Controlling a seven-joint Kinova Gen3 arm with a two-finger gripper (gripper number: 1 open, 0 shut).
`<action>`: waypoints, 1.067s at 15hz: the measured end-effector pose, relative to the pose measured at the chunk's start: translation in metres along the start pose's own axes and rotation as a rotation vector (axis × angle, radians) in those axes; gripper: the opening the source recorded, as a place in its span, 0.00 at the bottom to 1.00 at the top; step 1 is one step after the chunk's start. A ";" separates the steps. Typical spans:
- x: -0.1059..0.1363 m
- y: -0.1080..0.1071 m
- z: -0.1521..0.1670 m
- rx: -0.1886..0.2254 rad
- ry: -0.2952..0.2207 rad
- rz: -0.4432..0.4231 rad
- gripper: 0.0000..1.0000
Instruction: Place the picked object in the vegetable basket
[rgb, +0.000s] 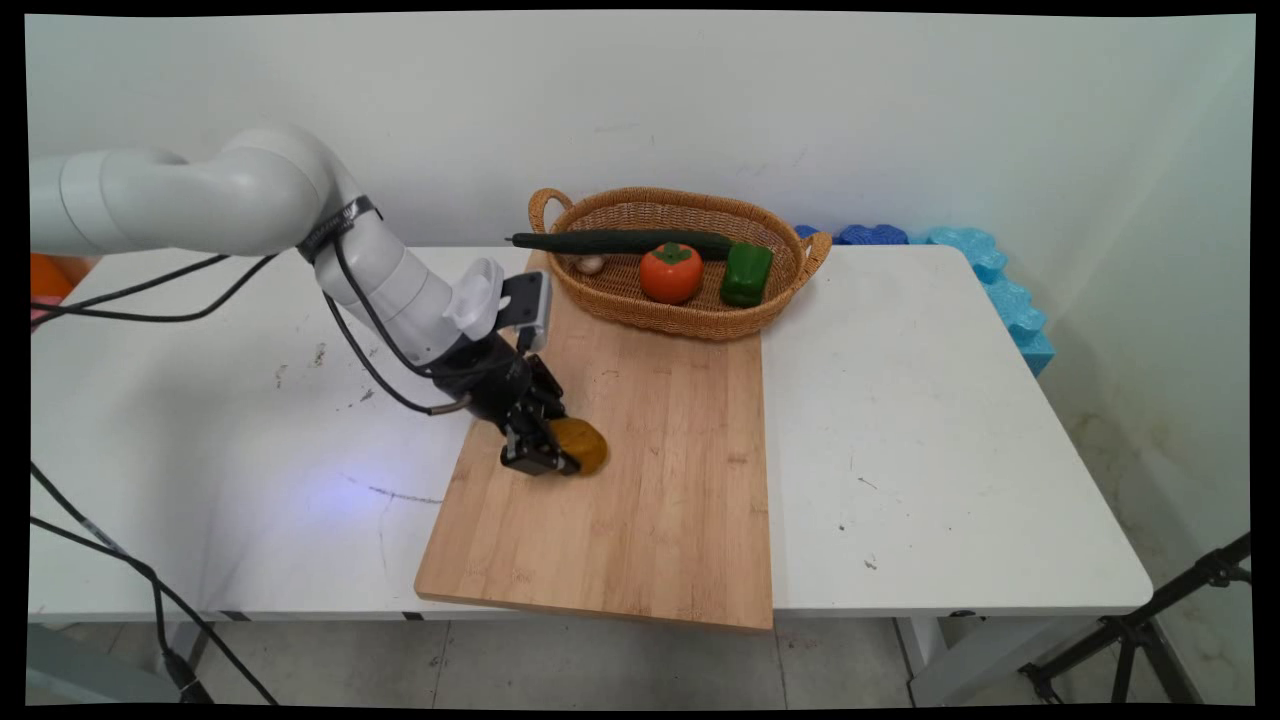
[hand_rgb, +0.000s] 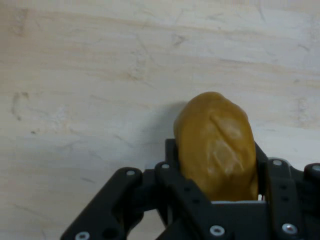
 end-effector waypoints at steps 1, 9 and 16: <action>0.002 -0.001 -0.003 0.004 0.006 -0.001 0.00; 0.039 -0.018 -0.035 0.077 0.096 -0.079 0.00; 0.085 -0.060 -0.047 0.181 0.188 -0.167 0.00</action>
